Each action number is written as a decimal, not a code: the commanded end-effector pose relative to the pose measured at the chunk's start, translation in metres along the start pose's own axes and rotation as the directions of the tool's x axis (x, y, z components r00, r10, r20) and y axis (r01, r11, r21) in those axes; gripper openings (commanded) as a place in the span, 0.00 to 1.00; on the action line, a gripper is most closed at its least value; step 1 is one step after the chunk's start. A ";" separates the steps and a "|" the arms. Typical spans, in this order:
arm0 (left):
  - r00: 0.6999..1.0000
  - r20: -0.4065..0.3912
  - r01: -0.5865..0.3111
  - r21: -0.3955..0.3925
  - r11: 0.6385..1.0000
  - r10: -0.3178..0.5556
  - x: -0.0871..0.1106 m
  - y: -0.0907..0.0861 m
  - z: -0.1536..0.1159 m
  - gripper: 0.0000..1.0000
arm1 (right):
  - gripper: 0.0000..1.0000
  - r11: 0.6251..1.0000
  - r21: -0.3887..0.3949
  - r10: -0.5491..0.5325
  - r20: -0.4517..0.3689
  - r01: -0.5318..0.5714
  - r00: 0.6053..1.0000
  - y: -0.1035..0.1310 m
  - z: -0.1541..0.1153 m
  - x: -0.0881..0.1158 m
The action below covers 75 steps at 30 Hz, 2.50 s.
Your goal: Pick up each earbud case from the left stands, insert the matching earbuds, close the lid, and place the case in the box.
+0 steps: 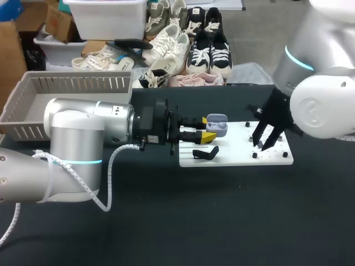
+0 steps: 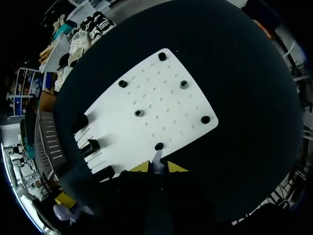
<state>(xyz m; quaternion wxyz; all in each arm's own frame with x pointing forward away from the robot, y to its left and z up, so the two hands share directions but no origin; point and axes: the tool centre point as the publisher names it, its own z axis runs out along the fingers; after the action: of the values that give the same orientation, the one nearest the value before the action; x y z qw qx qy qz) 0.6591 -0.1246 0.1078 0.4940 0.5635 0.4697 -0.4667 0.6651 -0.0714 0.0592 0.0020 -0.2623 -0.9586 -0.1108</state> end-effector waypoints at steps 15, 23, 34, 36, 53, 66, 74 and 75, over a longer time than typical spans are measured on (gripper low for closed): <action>1.000 0.001 -0.001 -0.001 1.000 0.001 0.001 0.000 0.000 0.00 | 0.00 0.916 0.116 -0.387 0.016 0.383 0.922 -0.017 -0.017 0.025; 1.000 0.001 -0.001 -0.001 1.000 0.001 0.001 0.000 0.000 0.00 | 0.00 0.916 0.116 -0.387 0.016 0.383 0.922 -0.017 -0.017 0.025; 1.000 0.001 -0.001 -0.001 1.000 0.001 0.001 0.000 0.000 0.00 | 0.00 0.916 0.116 -0.387 0.016 0.383 0.922 -0.017 -0.017 0.025; 1.000 0.001 -0.001 -0.001 1.000 0.001 0.001 0.000 0.000 0.00 | 0.00 0.916 0.116 -0.387 0.016 0.383 0.922 -0.017 -0.017 0.025; 1.000 0.001 -0.001 -0.001 1.000 0.001 0.001 0.000 0.000 0.00 | 0.00 0.869 0.144 -0.490 0.108 0.474 0.865 -0.003 -0.086 0.015; 1.000 0.001 -0.001 -0.001 1.000 0.001 0.001 0.000 0.000 0.00 | 0.00 0.705 0.196 -0.701 0.041 0.682 0.712 0.048 -0.142 0.059; 1.000 0.001 -0.001 -0.001 1.000 0.001 0.001 0.000 0.000 0.00 | 0.00 0.617 0.179 -0.766 -0.090 0.767 0.637 0.079 -0.143 0.086; 1.000 0.001 -0.001 -0.001 1.000 0.001 0.001 0.000 0.000 0.00 | 0.00 0.610 0.183 -0.768 -0.102 0.771 0.632 0.082 -0.142 0.088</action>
<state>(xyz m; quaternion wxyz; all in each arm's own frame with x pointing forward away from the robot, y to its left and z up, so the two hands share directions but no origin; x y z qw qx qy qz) 0.6591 -0.1246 0.1078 0.4939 0.5635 0.4698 -0.4667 0.6138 -0.0022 0.2197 -0.0509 0.1753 -0.9831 -0.0166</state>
